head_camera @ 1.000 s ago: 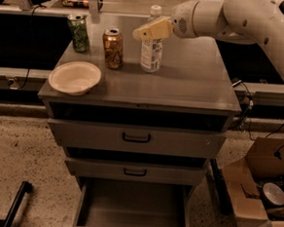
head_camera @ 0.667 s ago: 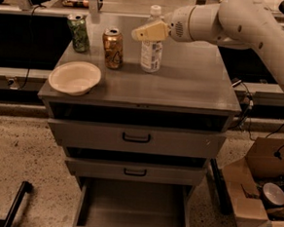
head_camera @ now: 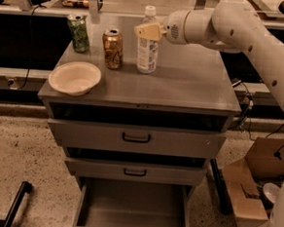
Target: Place blue plastic bottle into bottom drawer
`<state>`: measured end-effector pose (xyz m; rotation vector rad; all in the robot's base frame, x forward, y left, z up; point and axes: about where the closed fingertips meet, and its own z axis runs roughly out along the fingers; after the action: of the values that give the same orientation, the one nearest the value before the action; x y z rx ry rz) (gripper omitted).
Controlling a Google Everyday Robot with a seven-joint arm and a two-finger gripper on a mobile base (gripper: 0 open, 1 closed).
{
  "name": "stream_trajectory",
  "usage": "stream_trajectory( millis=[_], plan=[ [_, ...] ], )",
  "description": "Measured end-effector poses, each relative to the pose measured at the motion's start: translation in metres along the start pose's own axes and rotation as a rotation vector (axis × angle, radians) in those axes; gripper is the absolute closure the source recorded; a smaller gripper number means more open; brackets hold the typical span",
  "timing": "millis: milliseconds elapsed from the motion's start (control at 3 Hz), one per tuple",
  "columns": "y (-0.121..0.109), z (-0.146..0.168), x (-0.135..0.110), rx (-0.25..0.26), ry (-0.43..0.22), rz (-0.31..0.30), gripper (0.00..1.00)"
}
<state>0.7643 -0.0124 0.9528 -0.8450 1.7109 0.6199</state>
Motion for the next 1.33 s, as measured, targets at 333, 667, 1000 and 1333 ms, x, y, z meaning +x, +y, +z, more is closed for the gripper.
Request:
stream_trajectory(
  millis=[333, 667, 1000, 1333],
  plan=[
    [-0.001, -0.008, -0.002, -0.06, -0.04, -0.01, 0.88],
    [0.032, -0.048, -0.012, -0.158, -0.093, -0.02, 1.0],
    [0.08, -0.107, -0.01, -0.208, -0.071, 0.003, 1.0],
    [0.139, -0.143, 0.016, -0.262, 0.045, -0.008, 1.0]
  ],
)
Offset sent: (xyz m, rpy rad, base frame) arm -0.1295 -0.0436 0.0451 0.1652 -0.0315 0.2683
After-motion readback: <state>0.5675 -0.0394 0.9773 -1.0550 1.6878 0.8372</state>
